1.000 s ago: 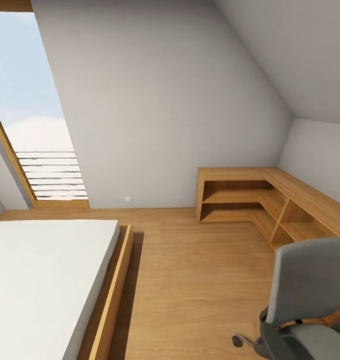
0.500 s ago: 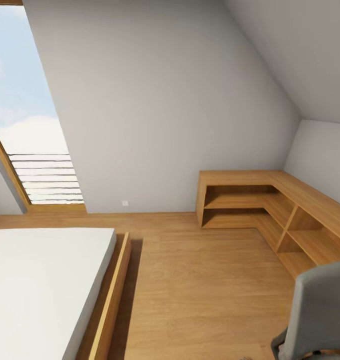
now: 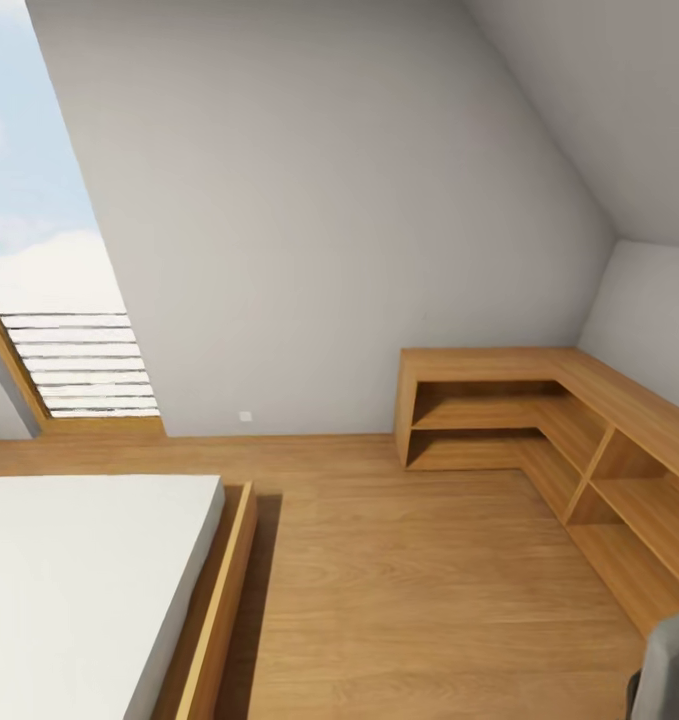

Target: In the bedroom, organize the workspace by keeping the computer under the desk, ensuring the monitor is on the desk, placing the keyboard on the desk next to the monitor, placing the mouse on the desk next to the keyboard, moving the folder from the swivel chair onto the desk next to the mouse, stacking the notebook on top of the folder with the pen on top of the notebook, and positioning the swivel chair next to the desk.

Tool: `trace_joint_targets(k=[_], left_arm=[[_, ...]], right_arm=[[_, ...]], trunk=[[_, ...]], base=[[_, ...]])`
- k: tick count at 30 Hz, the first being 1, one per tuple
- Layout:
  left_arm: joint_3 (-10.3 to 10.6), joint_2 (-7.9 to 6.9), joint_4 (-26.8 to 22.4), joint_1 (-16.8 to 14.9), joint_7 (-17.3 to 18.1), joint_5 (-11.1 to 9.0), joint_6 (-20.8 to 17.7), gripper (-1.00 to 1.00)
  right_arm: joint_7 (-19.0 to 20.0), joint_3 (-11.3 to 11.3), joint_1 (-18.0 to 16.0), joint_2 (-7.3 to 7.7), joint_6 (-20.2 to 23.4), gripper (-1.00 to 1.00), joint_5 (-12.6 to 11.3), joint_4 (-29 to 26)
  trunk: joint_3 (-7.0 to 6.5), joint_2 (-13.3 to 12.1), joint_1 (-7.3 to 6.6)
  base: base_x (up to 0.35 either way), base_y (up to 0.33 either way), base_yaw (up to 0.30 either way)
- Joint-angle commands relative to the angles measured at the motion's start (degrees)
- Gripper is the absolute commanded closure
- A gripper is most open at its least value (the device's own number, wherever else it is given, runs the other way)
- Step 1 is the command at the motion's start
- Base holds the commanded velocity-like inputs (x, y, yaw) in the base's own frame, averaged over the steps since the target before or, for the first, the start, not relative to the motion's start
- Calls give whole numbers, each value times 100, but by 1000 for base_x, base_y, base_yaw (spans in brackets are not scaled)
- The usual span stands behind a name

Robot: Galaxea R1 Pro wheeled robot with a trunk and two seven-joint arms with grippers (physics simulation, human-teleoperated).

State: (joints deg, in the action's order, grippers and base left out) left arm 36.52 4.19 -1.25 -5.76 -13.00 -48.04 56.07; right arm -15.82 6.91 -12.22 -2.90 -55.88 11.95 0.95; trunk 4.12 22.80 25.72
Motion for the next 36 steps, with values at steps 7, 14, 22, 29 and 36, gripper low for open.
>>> trace_joint_targets(k=[7, 14, 22, 29, 36], left_arm=[[48, 1, -1, -4, -58, 5, 10, -100], [48, 3, 0, -4, -60, 5, 10, -100], [48, 3, -1, -4, -62, 5, 10, -100], [48, 2, 1, -4, -62, 5, 10, -100], [48, 3, -1, -4, -62, 5, 10, -100]], right_arm=[[-23, 46, -4, 0, -19, -100, 61, 10], [-26, 47, -7, 0, -19, -100, 61, 10], [-26, 47, -8, 0, -19, -100, 61, 10], [-26, 47, -5, 0, -22, -100, 61, 10], [-26, 47, -8, 0, -27, -100, 61, 10]], trunk=[[12, 12, 7], [12, 12, 7], [12, 12, 7], [12, 12, 7], [12, 12, 7]], base=[[321, 0, 0], [321, 0, 0], [322, 0, 0], [322, 0, 0], [324, 0, 0]])
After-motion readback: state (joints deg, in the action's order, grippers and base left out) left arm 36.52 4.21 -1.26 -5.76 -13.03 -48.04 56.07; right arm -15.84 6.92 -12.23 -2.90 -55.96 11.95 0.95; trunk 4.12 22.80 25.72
